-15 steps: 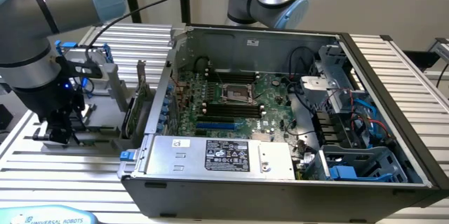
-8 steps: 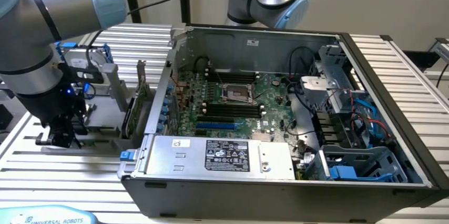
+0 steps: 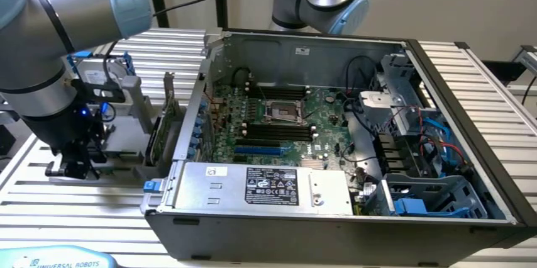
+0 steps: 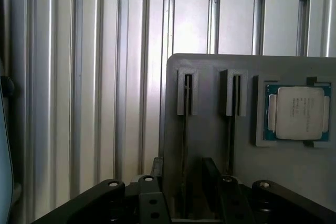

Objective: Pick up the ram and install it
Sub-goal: 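Pick up the ram and move it above insertion slot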

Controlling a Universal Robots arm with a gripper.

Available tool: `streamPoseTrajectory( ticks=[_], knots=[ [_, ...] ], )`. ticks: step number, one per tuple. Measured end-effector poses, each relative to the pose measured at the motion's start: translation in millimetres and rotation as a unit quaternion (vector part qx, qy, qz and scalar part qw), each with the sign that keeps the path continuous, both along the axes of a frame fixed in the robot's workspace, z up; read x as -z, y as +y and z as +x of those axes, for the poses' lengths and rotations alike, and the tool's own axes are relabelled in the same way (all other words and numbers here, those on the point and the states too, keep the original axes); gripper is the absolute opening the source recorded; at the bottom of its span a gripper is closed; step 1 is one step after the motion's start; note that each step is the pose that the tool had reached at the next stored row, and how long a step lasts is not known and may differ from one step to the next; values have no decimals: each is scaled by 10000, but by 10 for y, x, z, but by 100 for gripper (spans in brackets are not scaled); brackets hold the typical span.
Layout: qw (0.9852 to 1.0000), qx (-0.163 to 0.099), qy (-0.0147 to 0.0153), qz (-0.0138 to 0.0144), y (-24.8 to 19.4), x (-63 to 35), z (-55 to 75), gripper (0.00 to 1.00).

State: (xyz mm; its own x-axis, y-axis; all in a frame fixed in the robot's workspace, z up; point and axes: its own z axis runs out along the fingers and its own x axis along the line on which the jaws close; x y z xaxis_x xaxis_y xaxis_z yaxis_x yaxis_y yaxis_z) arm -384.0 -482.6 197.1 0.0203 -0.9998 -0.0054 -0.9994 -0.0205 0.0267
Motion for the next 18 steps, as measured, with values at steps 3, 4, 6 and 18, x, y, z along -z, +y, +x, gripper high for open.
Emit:
streamPoseTrajectory(
  ticks=[3,4,6,18],
  knots=[
    [10000,1,-1,25,1,6,9,42],
    [10000,1,-2,29,1,9,10,42],
    [10000,0,-1,34,0,13,14,42],
    [10000,0,-1,44,-1,16,18,24]
  ],
)
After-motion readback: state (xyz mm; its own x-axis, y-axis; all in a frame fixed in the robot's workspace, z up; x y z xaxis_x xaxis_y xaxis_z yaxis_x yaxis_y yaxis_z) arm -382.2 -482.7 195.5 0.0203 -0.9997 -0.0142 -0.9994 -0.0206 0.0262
